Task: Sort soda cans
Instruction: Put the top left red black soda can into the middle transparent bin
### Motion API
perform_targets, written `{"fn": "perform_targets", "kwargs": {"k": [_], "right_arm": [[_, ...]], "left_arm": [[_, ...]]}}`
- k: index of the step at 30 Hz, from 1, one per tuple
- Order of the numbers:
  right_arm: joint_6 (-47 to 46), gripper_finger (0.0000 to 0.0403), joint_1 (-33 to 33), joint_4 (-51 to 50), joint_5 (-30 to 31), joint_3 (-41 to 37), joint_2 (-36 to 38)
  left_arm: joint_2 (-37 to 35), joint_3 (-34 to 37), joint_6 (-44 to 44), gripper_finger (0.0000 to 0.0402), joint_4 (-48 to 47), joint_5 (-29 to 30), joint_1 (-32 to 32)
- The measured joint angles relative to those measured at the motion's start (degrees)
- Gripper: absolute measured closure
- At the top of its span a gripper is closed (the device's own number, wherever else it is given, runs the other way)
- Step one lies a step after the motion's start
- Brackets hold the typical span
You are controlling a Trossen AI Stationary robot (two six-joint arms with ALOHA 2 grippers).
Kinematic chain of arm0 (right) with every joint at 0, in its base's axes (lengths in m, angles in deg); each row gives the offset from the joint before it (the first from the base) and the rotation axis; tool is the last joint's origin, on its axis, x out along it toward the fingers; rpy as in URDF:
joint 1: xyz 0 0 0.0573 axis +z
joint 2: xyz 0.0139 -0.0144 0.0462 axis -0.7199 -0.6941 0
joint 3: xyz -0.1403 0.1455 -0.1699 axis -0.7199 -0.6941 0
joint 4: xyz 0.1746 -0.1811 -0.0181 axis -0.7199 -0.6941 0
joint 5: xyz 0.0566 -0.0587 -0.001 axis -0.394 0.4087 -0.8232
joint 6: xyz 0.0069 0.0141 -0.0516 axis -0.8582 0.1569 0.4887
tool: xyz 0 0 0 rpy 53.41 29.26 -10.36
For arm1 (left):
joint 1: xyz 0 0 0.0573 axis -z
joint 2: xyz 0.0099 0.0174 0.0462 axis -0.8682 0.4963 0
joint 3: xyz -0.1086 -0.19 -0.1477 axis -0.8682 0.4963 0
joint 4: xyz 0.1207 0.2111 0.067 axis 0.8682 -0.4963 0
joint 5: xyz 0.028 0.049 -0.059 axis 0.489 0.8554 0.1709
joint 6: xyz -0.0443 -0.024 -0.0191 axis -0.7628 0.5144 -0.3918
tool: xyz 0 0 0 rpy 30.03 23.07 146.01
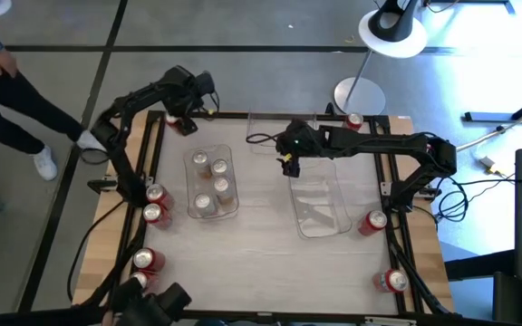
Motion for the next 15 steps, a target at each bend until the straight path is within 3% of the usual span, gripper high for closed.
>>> {"fn": "perform_targets", "kwargs": {"k": [9,15], "right_arm": [[1.5,0.0056,0.0,3.1,4.1,2.7,0.0],[0.3,0.0056,0.0,7.0,5.3,2.6,0.0]], "left_arm": [[-7.6,-9.2,-1.0,0.0098,-0.9,-0.5,6.3],[-10.9,-12.0,-1.1,0.0097,3.5,-8.4,10.5]]}}
